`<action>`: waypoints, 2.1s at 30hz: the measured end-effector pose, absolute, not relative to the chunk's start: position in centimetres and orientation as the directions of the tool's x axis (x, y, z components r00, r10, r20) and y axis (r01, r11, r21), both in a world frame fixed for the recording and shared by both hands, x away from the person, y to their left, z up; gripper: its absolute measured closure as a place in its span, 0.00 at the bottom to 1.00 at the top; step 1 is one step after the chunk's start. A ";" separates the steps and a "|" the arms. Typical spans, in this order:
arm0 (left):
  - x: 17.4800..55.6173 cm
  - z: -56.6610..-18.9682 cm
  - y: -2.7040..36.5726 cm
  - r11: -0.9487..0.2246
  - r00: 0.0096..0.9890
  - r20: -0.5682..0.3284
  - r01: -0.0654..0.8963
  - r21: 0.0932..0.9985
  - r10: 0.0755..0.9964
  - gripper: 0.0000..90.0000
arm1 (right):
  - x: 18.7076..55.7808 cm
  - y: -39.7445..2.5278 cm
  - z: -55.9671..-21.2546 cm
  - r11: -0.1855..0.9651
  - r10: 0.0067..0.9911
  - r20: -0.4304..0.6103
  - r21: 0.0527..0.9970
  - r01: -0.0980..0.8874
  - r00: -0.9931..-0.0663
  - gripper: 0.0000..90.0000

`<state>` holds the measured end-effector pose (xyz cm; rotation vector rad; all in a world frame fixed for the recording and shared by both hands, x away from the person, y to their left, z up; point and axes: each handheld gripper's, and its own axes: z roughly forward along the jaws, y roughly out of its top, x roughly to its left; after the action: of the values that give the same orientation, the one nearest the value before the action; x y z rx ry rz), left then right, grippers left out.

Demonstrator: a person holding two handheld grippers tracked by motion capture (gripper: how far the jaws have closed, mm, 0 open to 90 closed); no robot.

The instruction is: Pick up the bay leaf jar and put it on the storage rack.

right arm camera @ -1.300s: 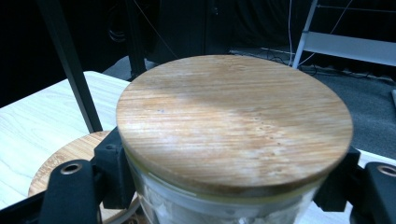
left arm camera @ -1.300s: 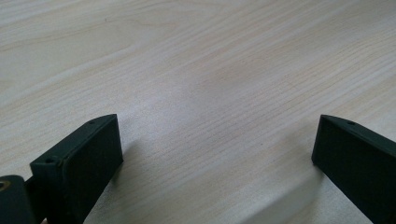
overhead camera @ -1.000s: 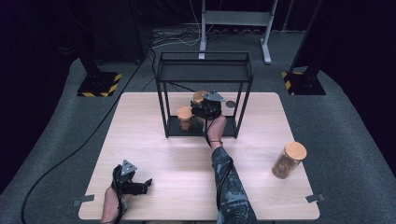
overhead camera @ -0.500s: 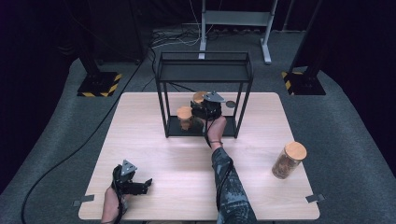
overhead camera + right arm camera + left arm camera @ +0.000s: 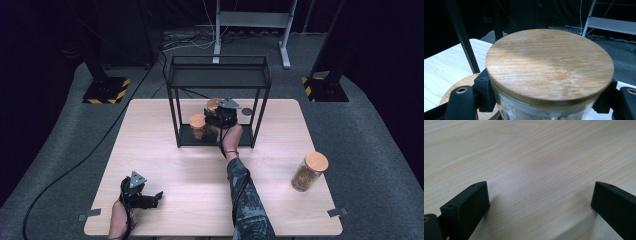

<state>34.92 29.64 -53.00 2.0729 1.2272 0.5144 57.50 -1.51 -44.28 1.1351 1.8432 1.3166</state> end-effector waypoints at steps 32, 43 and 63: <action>34.9 -53.0 29.6 -0.337 0.478 0.002 0.617 0.711 0.878 0.01 | 49.9 -5.3 -46.2 0.273 0.817 0.089 0.810 0.519 -0.569 0.02; 34.9 -53.0 29.6 -0.335 0.475 0.002 0.618 0.711 0.880 0.01 | 43.1 -7.1 -49.6 0.389 0.766 0.062 0.747 0.538 -0.640 0.01; 34.9 -53.0 29.6 -0.335 0.470 0.007 0.617 0.712 0.883 0.00 | 33.3 -14.4 -52.6 0.336 0.820 0.054 0.760 0.557 -0.569 0.00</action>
<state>34.90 29.58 -52.99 2.0714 1.2393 0.5274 33.34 -14.44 -52.57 1.2227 2.2670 1.0857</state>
